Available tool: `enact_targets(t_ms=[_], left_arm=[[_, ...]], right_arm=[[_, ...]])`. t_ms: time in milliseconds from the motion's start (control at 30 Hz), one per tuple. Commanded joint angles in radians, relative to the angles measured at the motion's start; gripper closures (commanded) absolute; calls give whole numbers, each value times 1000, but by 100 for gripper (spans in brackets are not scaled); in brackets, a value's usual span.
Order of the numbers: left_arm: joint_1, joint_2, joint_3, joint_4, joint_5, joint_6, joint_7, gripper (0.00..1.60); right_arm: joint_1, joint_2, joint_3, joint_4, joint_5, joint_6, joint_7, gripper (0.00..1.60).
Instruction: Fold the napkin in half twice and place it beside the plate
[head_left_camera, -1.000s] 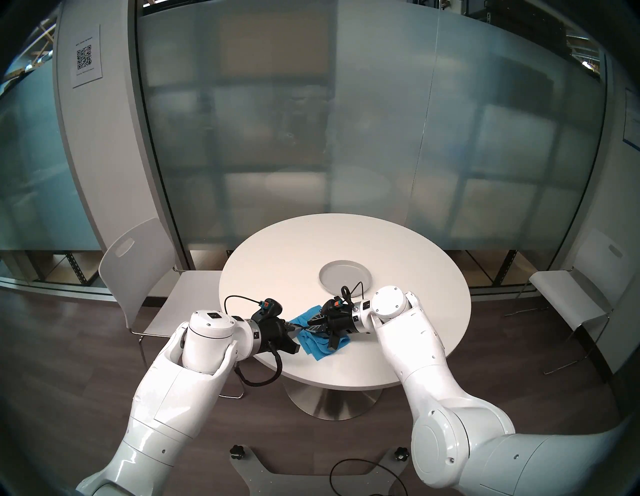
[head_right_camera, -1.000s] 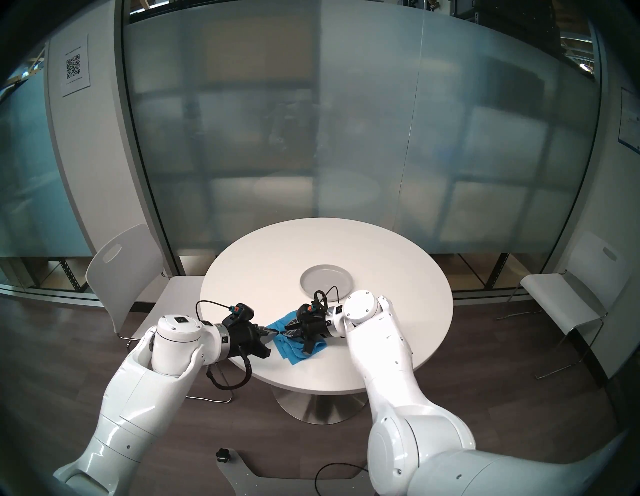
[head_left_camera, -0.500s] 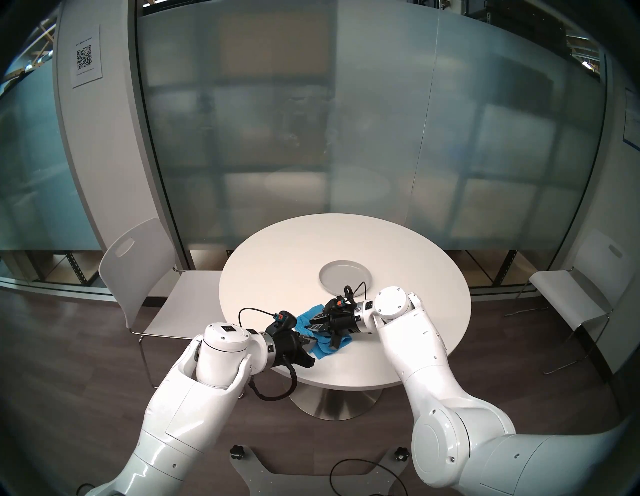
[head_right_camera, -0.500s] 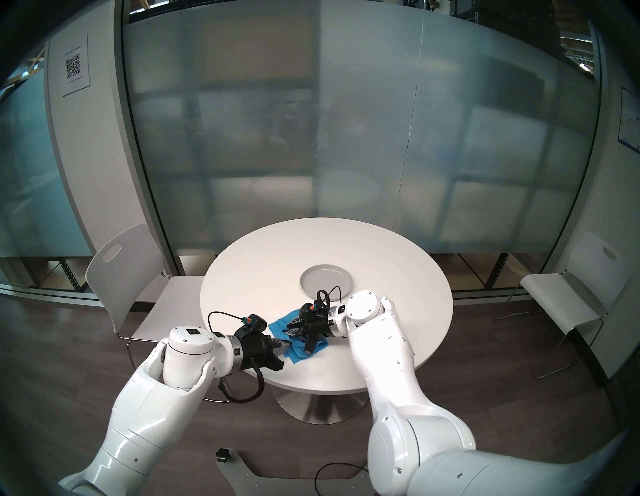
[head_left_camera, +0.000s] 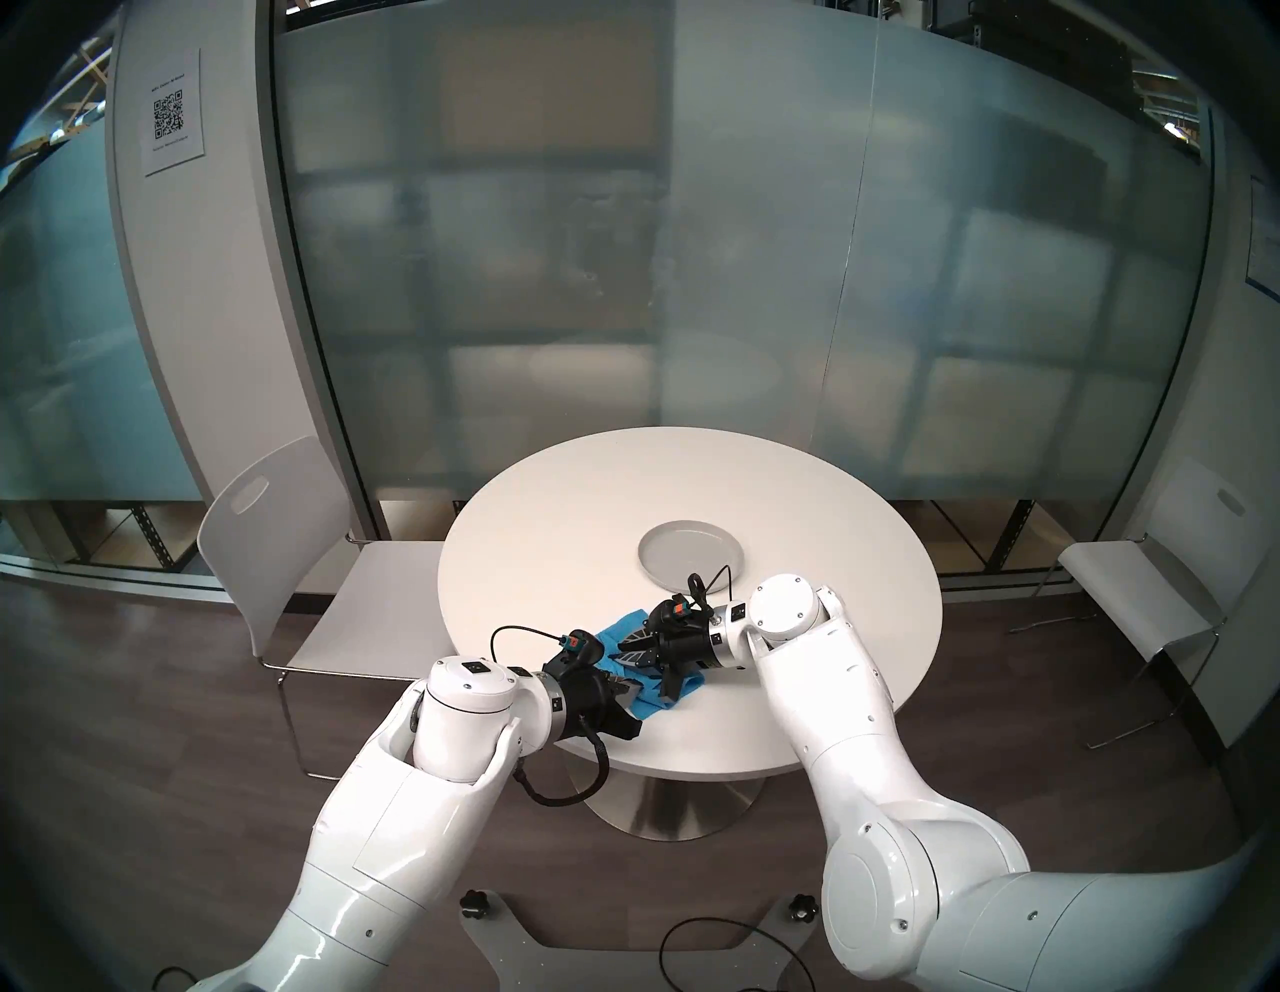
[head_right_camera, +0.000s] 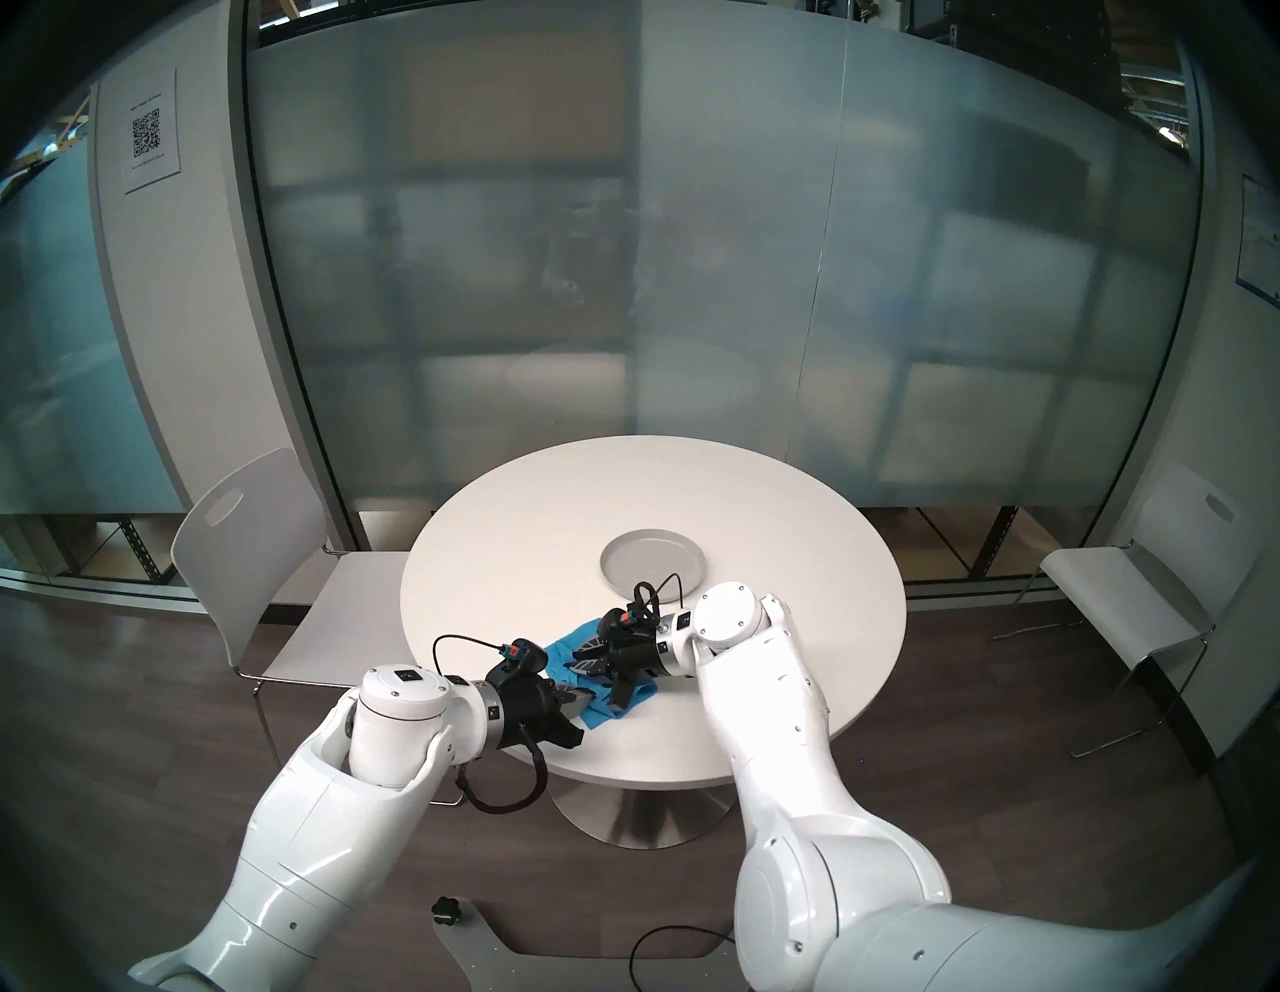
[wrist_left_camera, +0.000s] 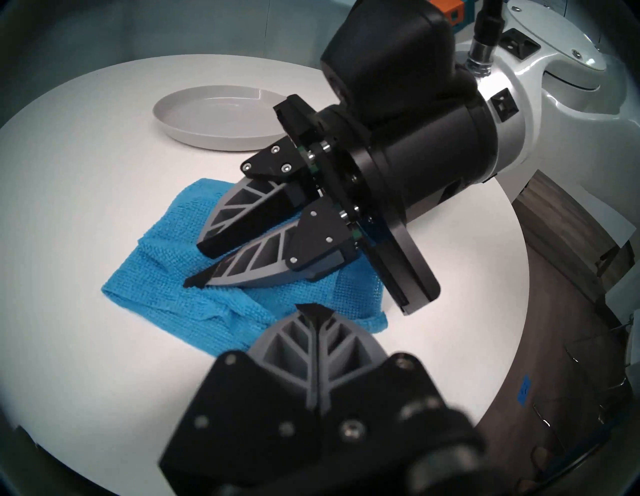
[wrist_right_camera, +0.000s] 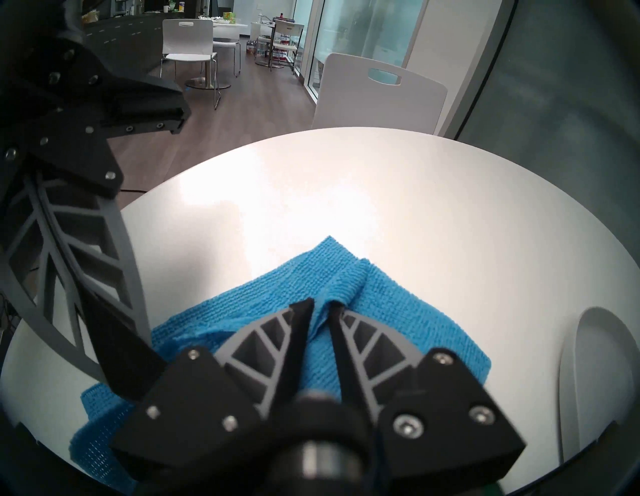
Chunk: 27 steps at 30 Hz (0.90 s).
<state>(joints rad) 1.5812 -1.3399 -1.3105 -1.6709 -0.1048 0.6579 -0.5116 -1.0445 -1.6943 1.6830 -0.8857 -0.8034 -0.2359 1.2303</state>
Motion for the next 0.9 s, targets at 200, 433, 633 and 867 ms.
enact_targets(t_ms=[200, 433, 633, 867], left_arm=[[-33, 14, -1, 42, 7, -28, 1, 160], [-53, 32, 19, 76, 24, -44, -6, 160], [-59, 33, 23, 87, 31, -47, -11, 160], [-70, 35, 27, 90, 33, -47, -18, 160]], right_arm=[[-8, -7, -8, -21, -4, 7, -2, 93], [-9, -8, -5, -26, 0, 7, -2, 92], [-15, -14, 14, -65, 30, 12, 23, 85], [-12, -26, 40, -130, 55, 24, 61, 76]])
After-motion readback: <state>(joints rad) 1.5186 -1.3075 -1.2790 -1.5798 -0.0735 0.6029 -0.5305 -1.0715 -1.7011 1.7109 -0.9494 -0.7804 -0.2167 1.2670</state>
